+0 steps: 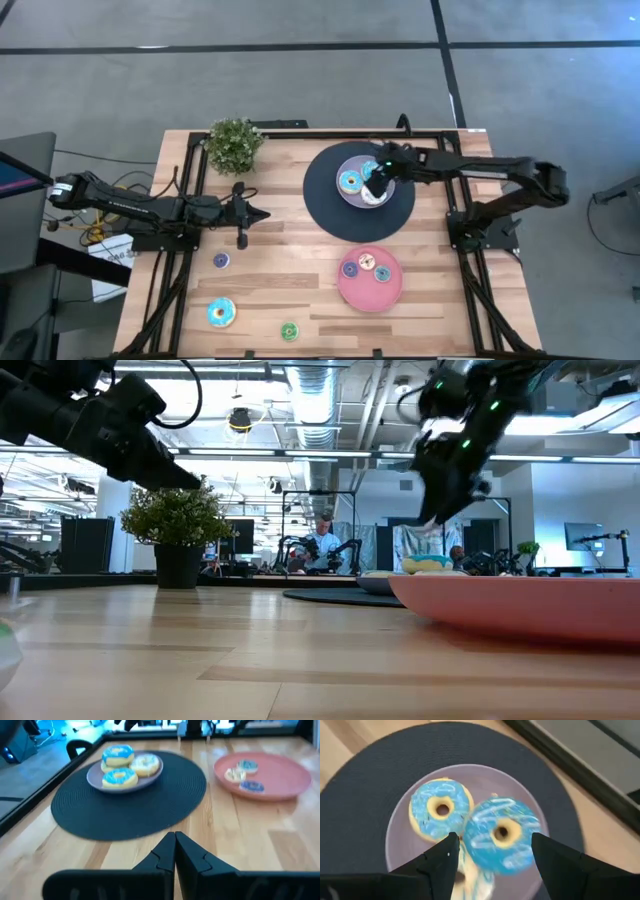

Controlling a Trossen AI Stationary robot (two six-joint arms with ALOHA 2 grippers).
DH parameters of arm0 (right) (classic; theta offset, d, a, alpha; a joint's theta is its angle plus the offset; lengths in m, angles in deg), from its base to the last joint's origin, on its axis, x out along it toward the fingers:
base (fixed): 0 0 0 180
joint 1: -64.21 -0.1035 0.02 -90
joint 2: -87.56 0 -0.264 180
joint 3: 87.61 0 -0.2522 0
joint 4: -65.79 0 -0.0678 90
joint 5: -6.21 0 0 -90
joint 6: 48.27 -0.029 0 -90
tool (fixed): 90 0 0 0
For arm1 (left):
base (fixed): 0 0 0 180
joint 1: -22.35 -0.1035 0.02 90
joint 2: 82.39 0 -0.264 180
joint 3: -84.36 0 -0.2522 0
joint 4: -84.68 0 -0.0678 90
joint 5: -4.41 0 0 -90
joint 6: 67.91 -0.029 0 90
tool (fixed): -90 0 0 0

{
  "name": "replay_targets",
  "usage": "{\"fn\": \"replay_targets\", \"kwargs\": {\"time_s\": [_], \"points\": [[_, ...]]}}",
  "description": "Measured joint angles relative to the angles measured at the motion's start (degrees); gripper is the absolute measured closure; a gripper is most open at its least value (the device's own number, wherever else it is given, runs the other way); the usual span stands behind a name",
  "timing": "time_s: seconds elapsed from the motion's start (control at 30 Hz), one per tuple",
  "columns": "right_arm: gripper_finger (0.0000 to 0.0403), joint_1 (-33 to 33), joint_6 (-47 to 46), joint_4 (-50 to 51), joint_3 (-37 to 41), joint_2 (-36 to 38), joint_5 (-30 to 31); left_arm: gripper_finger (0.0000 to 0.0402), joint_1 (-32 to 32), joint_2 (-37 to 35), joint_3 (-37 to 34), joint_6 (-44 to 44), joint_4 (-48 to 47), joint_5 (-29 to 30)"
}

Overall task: Pick & Place donuts
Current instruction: Put the small purple donut into the pink plate

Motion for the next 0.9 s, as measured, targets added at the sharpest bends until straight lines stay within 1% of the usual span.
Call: {"fn": "replay_targets", "kwargs": {"time_s": [0.1,0.2,0.3,0.43,0.5,0.57,0.67,0.77,0.8,0.9], "points": [[0.0163,-2.02,-0.32,2.65,1.64,6.53,-0.01,0.0401,0.00,0.00,0.00,1.18,2.20,-0.01],[0.0163,-6.38,-5.83,3.05,6.73,14.20,-0.14,0.0384,0.00,0.00,0.00,4.49,4.31,0.01],[0.0163,-13.65,-13.55,1.79,13.33,21.93,-0.01,0.0342,0.00,0.00,0.00,6.67,4.56,0.01],[0.0163,-25.66,-23.50,-5.81,23.07,30.52,0.68,0.0264,0.00,0.00,0.00,8.35,4.59,0.01],[0.0163,-32.13,-27.71,-11.09,27.64,33.73,3.26,0.0222,0.00,0.00,0.00,9.37,5.01,0.01],[0.0163,-38.31,-31.38,-15.23,31.60,35.95,7.33,0.0183,0.18,0.00,0.00,9.48,5.29,0.05],[0.0163,-46.31,-36.51,-16.97,35.64,38.02,14.69,0.0136,0.82,0.02,0.00,9.51,7.30,0.06],[0.0163,-52.16,-41.57,-16.72,37.85,38.30,20.53,0.0107,1.29,0.15,0.81,9.47,8.74,1.12],[0.0163,-53.64,-42.56,-16.74,38.20,38.30,21.96,0.0103,1.46,0.38,1.71,8.81,8.67,2.79],[0.0163,-56.78,-43.29,-16.12,38.47,38.28,24.94,0.0103,2.26,1.98,6.09,9.02,5.80,12.33]]}}
